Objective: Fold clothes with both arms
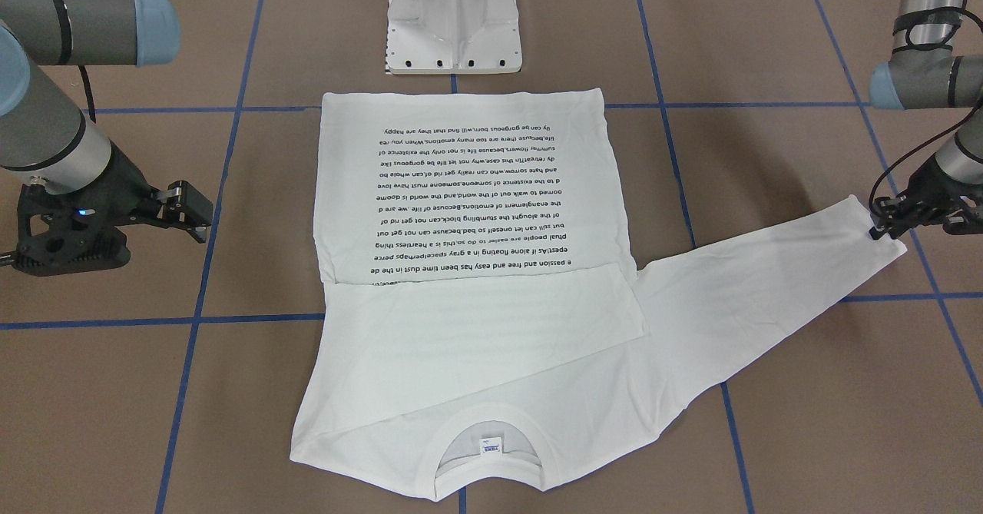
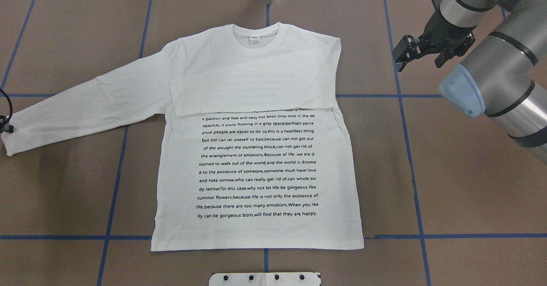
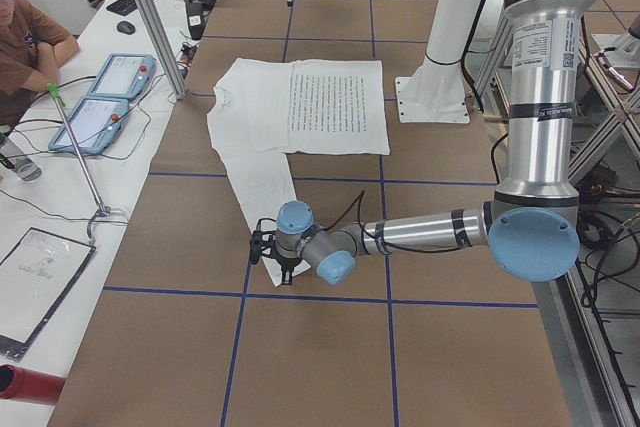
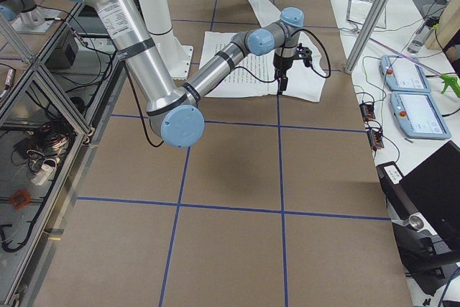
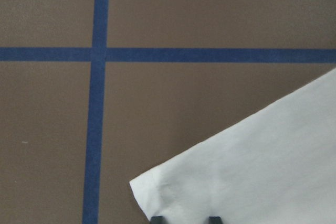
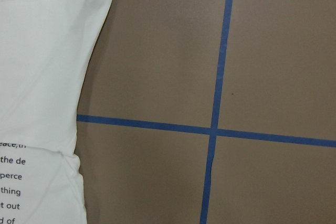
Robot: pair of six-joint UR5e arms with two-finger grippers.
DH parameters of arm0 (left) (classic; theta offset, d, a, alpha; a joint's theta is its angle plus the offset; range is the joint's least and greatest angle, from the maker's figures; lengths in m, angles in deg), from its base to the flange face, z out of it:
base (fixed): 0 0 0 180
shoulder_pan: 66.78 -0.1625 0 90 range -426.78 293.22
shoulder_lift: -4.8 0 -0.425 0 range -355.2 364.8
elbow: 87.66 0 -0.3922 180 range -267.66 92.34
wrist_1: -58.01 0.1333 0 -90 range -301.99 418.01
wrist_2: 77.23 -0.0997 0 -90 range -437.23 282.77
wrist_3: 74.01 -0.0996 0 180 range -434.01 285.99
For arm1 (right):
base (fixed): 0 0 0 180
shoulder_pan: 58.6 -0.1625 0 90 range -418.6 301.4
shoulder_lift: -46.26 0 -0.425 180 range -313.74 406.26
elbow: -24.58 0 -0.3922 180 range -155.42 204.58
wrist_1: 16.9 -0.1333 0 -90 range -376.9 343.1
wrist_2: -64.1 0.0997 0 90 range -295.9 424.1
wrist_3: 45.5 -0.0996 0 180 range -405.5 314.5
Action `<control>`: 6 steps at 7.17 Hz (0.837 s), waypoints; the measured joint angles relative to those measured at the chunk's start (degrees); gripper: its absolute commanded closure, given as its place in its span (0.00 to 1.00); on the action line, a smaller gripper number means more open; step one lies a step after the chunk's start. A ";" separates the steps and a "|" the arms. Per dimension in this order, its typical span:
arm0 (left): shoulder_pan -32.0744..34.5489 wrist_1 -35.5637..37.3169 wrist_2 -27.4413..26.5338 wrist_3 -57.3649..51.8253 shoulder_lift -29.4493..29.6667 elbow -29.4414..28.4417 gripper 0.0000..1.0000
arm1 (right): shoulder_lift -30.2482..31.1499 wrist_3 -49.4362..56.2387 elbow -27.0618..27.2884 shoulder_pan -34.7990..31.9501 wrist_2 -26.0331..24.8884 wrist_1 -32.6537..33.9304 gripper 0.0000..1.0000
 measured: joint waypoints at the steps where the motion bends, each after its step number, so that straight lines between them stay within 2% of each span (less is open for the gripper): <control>1: 0.00 0.08 0.00 0.46 0.00 0.45 1.00 | 0.04 0.14 -0.07 -0.12 0.00 0.00 0.00; 4: 0.00 0.18 0.22 0.90 0.00 1.04 1.00 | 0.17 0.27 -0.22 -0.33 0.00 0.00 0.00; 6: 0.00 0.69 0.96 4.27 0.01 4.20 1.00 | 0.21 0.28 -0.18 -0.47 0.00 0.00 0.00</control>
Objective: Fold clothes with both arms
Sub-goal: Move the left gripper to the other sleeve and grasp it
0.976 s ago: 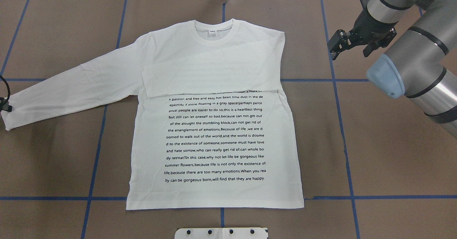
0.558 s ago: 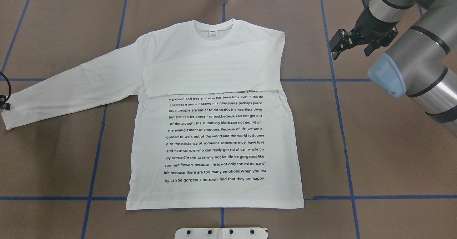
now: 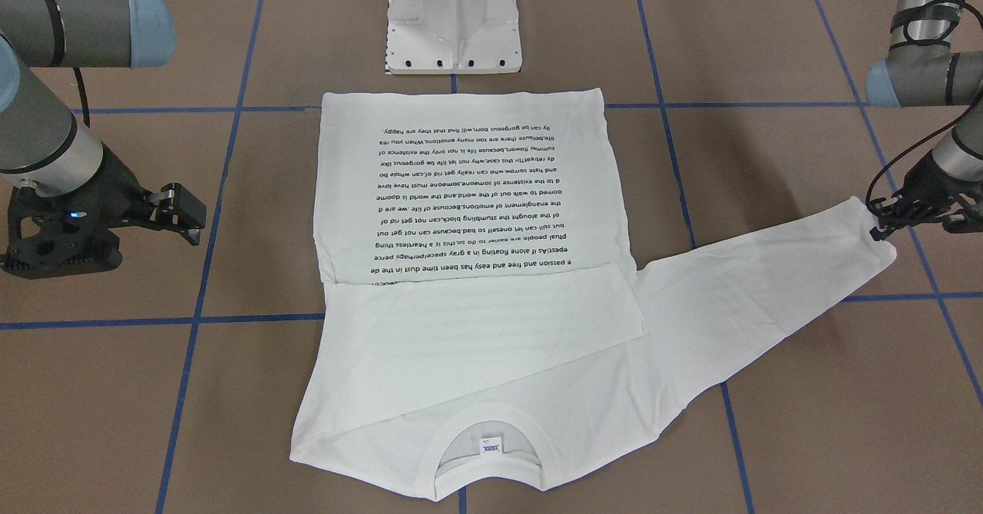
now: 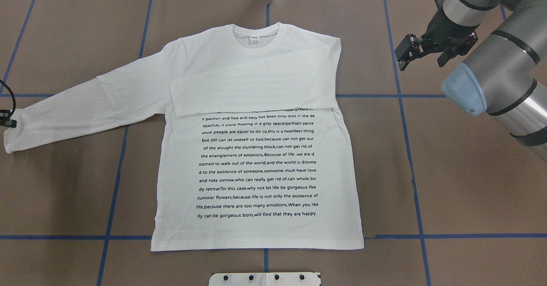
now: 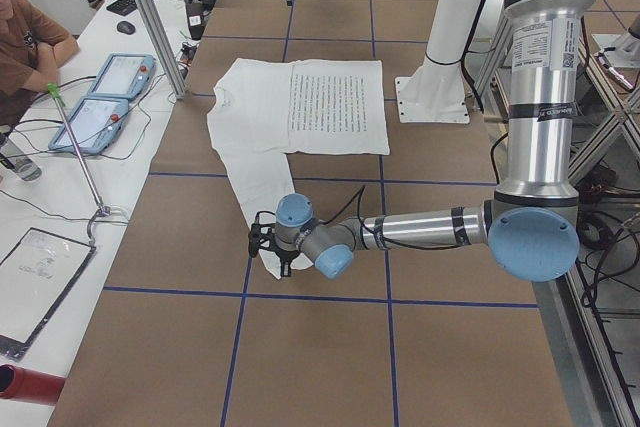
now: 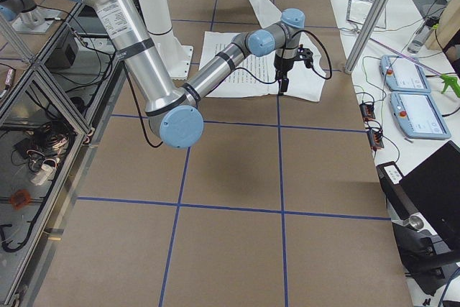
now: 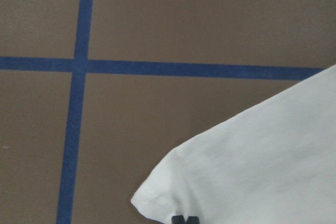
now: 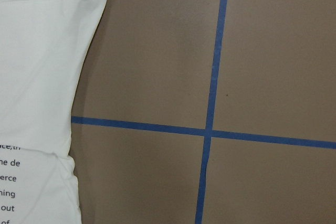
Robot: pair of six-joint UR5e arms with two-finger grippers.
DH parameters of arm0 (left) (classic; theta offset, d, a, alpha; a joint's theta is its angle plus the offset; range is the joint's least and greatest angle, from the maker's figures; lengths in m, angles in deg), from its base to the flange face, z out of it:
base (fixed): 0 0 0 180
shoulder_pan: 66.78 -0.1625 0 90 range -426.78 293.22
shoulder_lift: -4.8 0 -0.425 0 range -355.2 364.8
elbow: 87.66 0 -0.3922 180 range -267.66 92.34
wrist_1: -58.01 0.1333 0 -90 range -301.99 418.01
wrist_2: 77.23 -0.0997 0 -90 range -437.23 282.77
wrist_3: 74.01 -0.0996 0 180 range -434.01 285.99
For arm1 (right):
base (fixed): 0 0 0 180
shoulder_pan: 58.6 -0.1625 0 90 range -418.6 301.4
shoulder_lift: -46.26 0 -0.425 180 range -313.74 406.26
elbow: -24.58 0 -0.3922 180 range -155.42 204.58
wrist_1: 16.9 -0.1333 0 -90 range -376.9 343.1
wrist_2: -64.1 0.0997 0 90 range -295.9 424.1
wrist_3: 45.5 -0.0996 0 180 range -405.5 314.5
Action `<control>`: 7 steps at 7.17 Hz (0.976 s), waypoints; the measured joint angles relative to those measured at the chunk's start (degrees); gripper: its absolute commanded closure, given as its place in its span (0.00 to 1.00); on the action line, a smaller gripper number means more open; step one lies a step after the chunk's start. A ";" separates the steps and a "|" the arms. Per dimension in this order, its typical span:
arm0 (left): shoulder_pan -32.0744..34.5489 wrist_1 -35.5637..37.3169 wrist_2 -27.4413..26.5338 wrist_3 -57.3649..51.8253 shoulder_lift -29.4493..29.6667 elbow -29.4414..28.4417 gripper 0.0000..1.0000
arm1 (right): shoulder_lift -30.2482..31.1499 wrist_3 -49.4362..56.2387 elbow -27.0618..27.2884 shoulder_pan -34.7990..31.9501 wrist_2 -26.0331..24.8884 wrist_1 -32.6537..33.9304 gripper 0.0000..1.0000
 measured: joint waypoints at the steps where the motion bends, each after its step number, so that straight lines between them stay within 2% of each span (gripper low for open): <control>1: 0.00 0.72 1.50 2.60 0.09 2.99 1.00 | 0.24 0.02 0.10 -0.27 0.02 -0.02 0.00; 2: -0.04 2.67 3.27 5.35 0.97 6.48 1.00 | 0.93 0.15 0.40 -0.63 0.06 -0.06 0.00; 3: -0.29 7.61 4.25 8.07 3.80 10.37 1.00 | 2.18 0.39 1.12 -0.85 0.06 -0.10 0.00; 5: -1.62 24.08 5.59 12.06 15.70 15.89 1.00 | 6.20 0.71 3.40 -1.11 -0.08 -0.72 0.00; 6: -3.00 31.86 5.89 14.35 23.24 16.41 1.00 | 8.64 0.83 4.24 -1.35 -0.09 -2.11 0.00; 7: -4.60 36.69 6.07 17.47 29.81 15.99 1.00 | 11.20 0.98 4.63 -1.59 -0.09 -4.11 0.00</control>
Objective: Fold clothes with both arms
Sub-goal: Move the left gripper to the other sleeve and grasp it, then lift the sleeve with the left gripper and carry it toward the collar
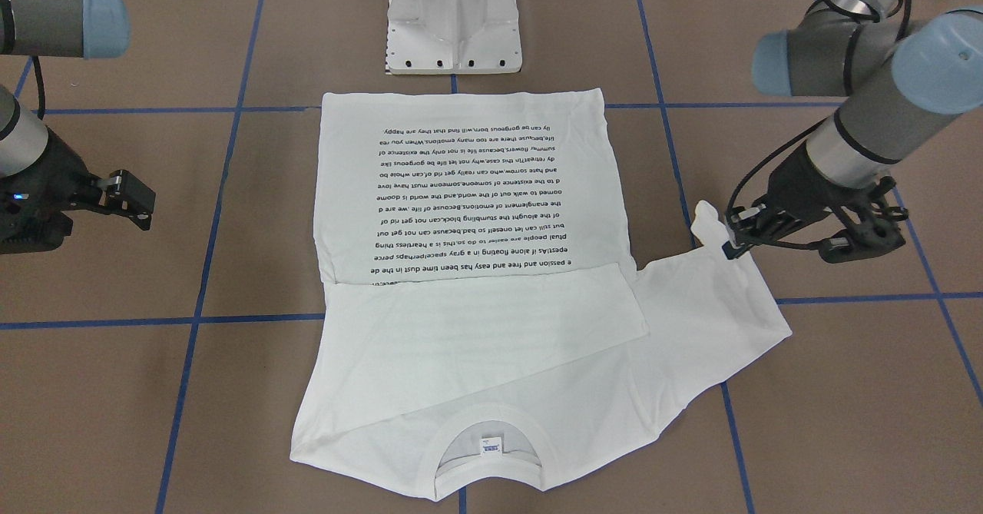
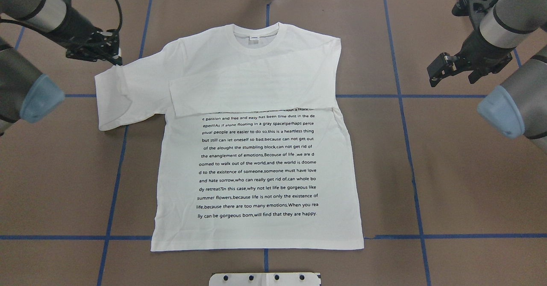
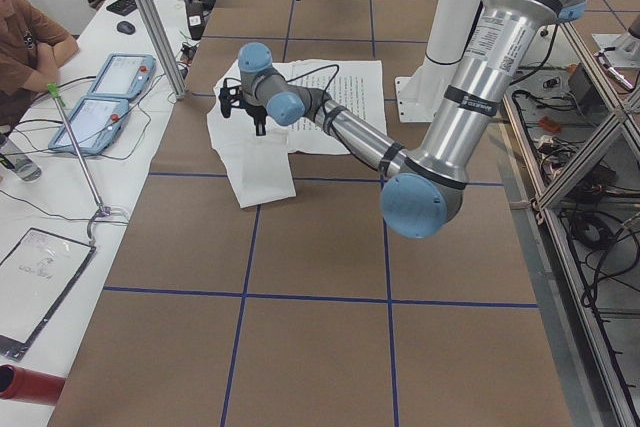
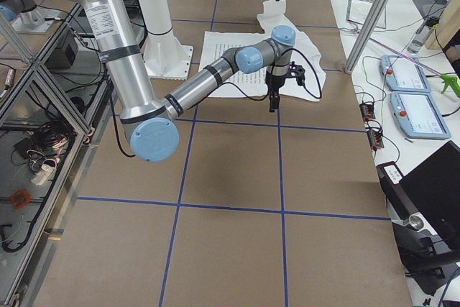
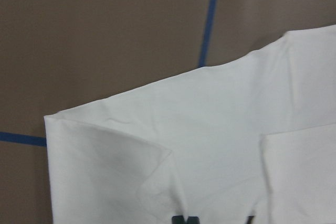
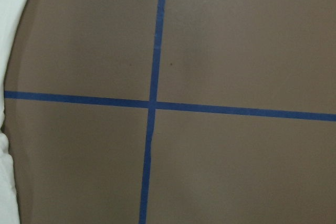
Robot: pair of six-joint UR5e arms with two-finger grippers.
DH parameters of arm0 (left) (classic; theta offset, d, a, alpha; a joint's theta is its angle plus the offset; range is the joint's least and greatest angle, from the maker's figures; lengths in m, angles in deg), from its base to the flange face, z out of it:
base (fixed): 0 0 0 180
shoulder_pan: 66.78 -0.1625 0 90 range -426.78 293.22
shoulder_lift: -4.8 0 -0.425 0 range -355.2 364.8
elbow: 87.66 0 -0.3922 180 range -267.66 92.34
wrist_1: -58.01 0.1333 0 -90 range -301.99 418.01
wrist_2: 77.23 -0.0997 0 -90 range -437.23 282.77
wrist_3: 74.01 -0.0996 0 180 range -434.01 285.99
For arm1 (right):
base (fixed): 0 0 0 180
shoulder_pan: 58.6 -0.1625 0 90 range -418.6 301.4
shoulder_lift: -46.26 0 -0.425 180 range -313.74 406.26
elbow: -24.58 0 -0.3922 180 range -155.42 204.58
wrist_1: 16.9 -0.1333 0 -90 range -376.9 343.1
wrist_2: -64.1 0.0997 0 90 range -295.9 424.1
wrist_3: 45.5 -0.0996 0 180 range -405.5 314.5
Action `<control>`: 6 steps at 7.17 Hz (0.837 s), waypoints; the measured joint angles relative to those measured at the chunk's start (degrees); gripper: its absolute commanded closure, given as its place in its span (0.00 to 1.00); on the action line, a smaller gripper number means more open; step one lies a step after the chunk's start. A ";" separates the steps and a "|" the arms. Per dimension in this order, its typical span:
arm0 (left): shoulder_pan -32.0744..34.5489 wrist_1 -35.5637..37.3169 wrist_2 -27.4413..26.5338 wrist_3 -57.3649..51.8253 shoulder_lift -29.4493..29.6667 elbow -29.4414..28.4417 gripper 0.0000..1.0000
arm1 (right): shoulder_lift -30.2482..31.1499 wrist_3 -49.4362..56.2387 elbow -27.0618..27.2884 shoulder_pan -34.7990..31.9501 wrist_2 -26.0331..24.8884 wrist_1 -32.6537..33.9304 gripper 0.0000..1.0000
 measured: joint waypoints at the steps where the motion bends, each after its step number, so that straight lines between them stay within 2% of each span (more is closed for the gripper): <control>1: -1.29 2.02 0.20 4.27 6.35 -1.72 1.00 | 2.96 0.06 0.12 -0.19 0.02 -2.90 0.00; 3: -3.12 2.90 0.47 12.86 19.14 -7.92 1.00 | 7.26 0.06 -0.50 -0.47 0.89 -8.09 0.00; 4: -3.46 2.94 1.09 15.63 23.22 -9.96 1.00 | 7.90 0.07 -0.87 -0.67 1.23 -8.99 0.00; 6: -3.98 2.79 3.77 19.55 26.89 -11.08 1.00 | 8.10 0.08 -1.26 -1.15 1.50 -9.45 0.00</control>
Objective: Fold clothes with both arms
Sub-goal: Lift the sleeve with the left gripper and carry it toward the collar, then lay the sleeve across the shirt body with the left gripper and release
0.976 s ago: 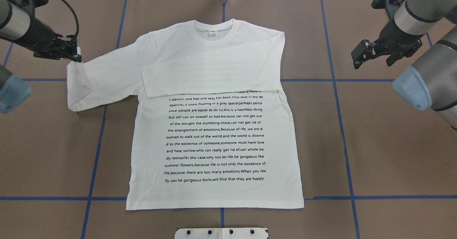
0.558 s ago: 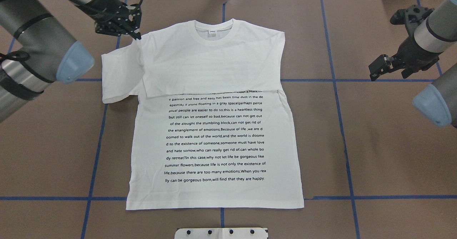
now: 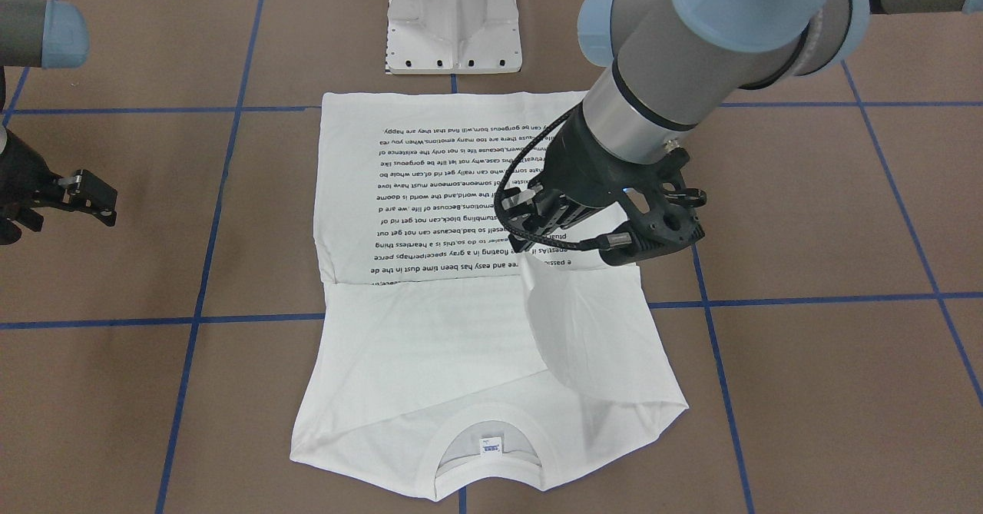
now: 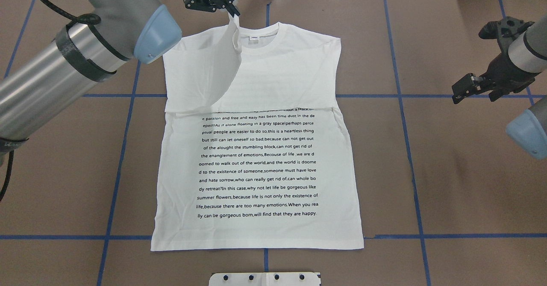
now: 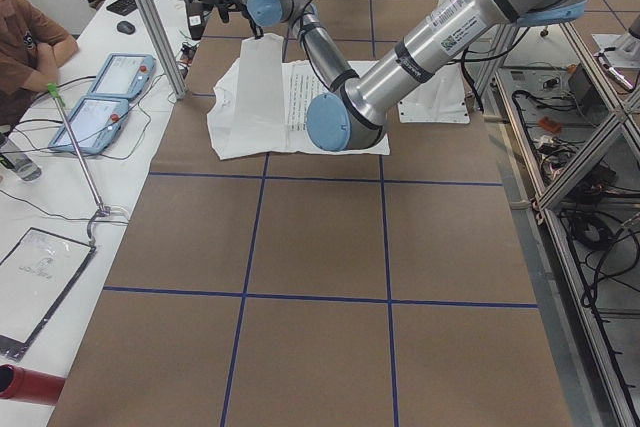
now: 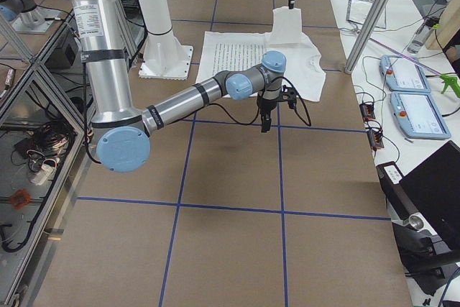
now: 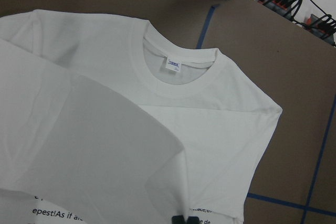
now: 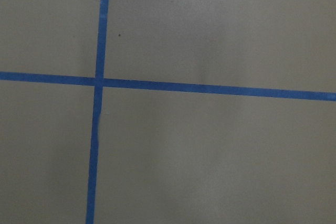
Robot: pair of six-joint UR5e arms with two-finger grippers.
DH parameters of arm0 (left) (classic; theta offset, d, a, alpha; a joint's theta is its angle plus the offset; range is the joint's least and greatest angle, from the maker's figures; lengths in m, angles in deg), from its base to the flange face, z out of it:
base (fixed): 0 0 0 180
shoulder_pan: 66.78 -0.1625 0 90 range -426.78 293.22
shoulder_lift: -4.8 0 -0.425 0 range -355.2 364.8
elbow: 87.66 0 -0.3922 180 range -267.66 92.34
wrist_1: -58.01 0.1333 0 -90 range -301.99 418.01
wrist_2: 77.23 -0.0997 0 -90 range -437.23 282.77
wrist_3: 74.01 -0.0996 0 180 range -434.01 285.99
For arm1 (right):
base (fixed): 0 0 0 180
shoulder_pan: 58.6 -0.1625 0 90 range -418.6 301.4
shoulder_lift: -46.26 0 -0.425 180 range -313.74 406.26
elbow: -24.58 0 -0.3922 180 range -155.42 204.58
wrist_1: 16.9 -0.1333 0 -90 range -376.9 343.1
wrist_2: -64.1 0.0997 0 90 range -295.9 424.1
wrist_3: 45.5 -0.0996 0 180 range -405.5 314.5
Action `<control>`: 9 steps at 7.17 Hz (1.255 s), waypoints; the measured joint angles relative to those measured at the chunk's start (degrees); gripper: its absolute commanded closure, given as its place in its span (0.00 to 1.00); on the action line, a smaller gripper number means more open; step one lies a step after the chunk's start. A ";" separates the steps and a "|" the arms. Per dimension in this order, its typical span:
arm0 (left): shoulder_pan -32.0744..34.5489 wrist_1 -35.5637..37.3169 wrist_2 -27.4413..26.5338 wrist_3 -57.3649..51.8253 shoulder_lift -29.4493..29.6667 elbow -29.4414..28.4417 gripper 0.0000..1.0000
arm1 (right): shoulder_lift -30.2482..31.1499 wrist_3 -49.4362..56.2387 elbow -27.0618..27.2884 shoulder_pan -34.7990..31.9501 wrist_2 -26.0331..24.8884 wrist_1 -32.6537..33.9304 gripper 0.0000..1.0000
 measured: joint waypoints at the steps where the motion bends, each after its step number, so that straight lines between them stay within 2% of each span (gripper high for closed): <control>1: -0.87 -0.16 0.53 1.92 1.07 -0.04 1.00 | -0.01 0.03 -0.06 -0.24 0.13 -0.04 0.00; 5: -3.92 -0.88 0.72 5.59 3.78 -0.57 1.00 | -0.23 0.09 -0.50 -0.76 0.26 -0.06 0.00; 9: -6.32 -9.04 -0.24 8.07 5.26 -8.19 1.00 | -0.57 -0.07 -1.81 -1.00 0.20 -0.13 0.00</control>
